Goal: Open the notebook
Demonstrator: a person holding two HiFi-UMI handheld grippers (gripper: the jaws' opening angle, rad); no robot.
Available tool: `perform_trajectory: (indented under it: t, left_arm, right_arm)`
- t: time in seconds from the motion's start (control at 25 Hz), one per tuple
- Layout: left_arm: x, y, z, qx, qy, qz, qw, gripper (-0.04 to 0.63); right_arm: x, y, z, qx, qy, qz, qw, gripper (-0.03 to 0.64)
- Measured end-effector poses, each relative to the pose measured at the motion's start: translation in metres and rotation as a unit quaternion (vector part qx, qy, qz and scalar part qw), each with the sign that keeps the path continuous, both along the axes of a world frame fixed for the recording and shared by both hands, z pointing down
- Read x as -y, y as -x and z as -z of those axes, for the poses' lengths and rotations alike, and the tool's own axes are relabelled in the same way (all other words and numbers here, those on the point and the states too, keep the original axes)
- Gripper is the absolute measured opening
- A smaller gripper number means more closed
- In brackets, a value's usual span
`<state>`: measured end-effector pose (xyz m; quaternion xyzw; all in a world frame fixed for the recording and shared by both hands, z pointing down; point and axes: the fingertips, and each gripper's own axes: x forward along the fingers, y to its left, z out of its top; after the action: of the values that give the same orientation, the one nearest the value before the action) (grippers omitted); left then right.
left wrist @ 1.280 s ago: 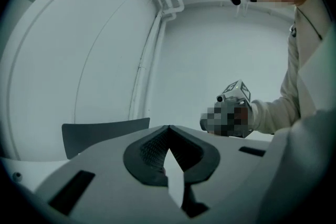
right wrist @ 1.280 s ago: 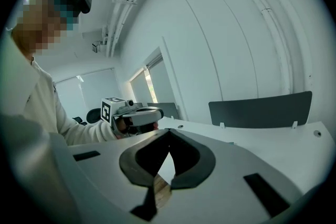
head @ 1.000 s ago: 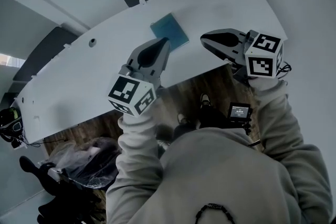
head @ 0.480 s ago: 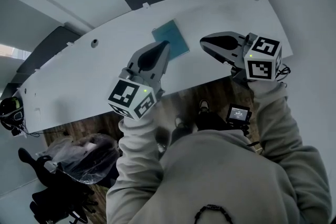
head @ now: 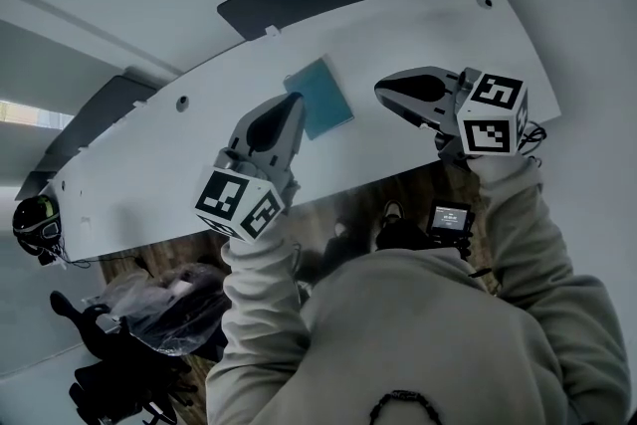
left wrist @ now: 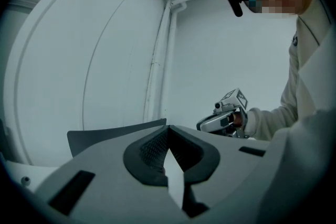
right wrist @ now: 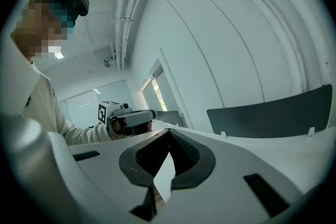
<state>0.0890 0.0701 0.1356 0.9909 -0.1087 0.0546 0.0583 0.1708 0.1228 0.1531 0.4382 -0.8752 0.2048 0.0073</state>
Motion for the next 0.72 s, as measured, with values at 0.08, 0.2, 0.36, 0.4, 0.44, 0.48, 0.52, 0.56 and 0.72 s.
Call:
perform_trajectory:
  t: [0.08, 0.2, 0.36, 0.4, 0.44, 0.48, 0.52, 0.56, 0.72]
  left_arm:
    - [0.005, -0.006, -0.006, 0.003, 0.002, -0.004, 1.0, 0.002]
    - [0.02, -0.021, -0.01, -0.001, 0.007, -0.014, 0.9999, 0.002]
    - [0.042, -0.041, -0.006, -0.012, 0.005, -0.037, 0.9992, 0.002]
    - [0.047, -0.044, -0.004, -0.015, 0.003, -0.043, 0.999, 0.002]
    - [0.053, -0.046, -0.001, -0.018, 0.002, -0.048, 0.9987, 0.002]
    - [0.06, -0.048, 0.001, -0.022, 0.002, -0.053, 0.9984, 0.002]
    - [0.067, -0.049, 0.003, -0.025, 0.002, -0.057, 0.9981, 0.002]
    - [0.075, -0.051, 0.005, -0.027, 0.002, -0.061, 0.9978, 0.002]
    - [0.105, -0.049, 0.003, -0.034, 0.007, -0.075, 0.9966, 0.002]
  right_arm:
    - [0.004, -0.005, -0.004, 0.001, 0.004, -0.003, 1.0, 0.021]
    - [0.017, -0.017, -0.008, -0.004, 0.01, -0.011, 1.0, 0.021]
    - [0.034, -0.026, -0.003, -0.011, 0.011, -0.025, 1.0, 0.021]
    - [0.039, -0.026, -0.001, -0.013, 0.012, -0.028, 0.999, 0.021]
    - [0.044, -0.026, 0.001, -0.014, 0.012, -0.03, 0.999, 0.021]
    - [0.05, -0.026, 0.004, -0.017, 0.013, -0.034, 0.999, 0.021]
    - [0.058, -0.027, 0.006, -0.022, 0.013, -0.039, 0.999, 0.021]
    - [0.066, -0.027, 0.009, -0.027, 0.013, -0.043, 0.999, 0.021]
    - [0.096, -0.018, 0.015, -0.044, 0.016, -0.045, 0.998, 0.021]
